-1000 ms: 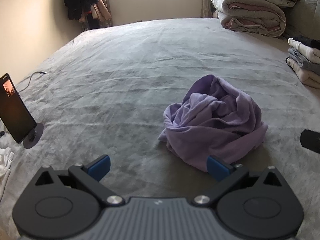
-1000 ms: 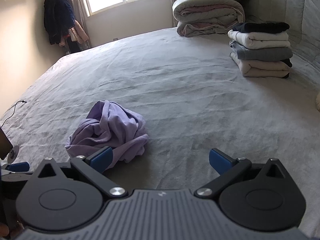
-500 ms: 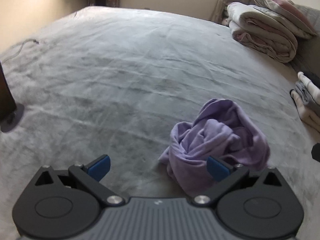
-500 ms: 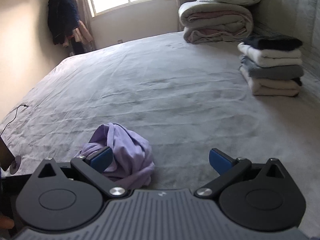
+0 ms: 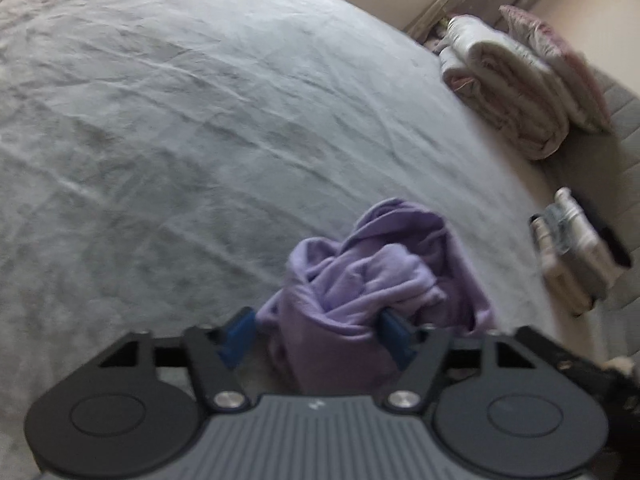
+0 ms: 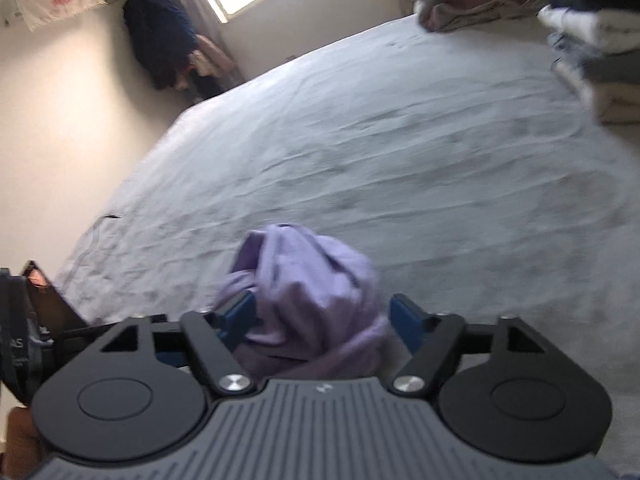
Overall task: Fold clothes
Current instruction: 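Close both grippers on the lavender garment, then lift the garment with the left gripper while the right gripper opens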
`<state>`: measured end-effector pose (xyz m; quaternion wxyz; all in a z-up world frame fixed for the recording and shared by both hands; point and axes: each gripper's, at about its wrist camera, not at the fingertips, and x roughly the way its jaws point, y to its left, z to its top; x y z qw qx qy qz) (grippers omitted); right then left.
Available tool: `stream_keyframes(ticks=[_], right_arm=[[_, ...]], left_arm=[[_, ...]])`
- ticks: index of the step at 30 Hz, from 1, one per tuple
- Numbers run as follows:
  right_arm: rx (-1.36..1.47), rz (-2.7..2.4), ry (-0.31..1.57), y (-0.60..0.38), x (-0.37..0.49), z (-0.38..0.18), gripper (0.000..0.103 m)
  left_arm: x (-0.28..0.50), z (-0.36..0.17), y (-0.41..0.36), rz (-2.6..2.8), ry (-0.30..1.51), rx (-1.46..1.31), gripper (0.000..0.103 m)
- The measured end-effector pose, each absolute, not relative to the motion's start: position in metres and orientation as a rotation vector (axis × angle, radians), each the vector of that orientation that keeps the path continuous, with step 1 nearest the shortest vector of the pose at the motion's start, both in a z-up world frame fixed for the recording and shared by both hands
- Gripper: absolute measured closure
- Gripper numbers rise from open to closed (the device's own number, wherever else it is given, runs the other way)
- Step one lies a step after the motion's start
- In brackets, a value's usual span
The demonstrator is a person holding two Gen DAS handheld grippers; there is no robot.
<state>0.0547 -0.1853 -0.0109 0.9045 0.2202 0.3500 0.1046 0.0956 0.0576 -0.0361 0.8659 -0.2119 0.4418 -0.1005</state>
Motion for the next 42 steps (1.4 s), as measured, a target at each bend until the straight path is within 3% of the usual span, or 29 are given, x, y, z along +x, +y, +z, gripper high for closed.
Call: stream_keyframes(ticks=[3,5,7,8,15,30,42], right_arm=[[0.455,0.267,0.718,-0.178,0.058,-0.016,0.050],[0.442,0.275,0.714,-0.175,0.060,-0.020,0.057],[0.438,0.275,0.719,-0.173,0.061,-0.024,0.075],[0.439,0.270,0.722,-0.173,0.061,-0.025,0.089],[0.423,0.210,0.644,-0.188,0.053,-0.011,0.092],[0.412,0.080,0.570,-0.228,0.030,0.012,0.093],[0.366,0.072,0.663,-0.243,0.020,-0.003,0.093]], left_arm=[[0.096,-0.035,0.057,-0.257,0.908,-0.452,0.074],[0.094,-0.034,0.055,-0.287,0.904,-0.433,0.080],[0.091,-0.031,0.052,-0.312,0.893,-0.410,0.083],[0.090,-0.031,0.052,-0.322,0.889,-0.404,0.085],[0.074,-0.019,0.068,-0.381,0.850,-0.432,0.099],[0.045,0.003,0.063,-0.770,0.759,-0.500,0.100],[0.027,-0.016,0.013,-0.985,0.925,-0.253,0.100]])
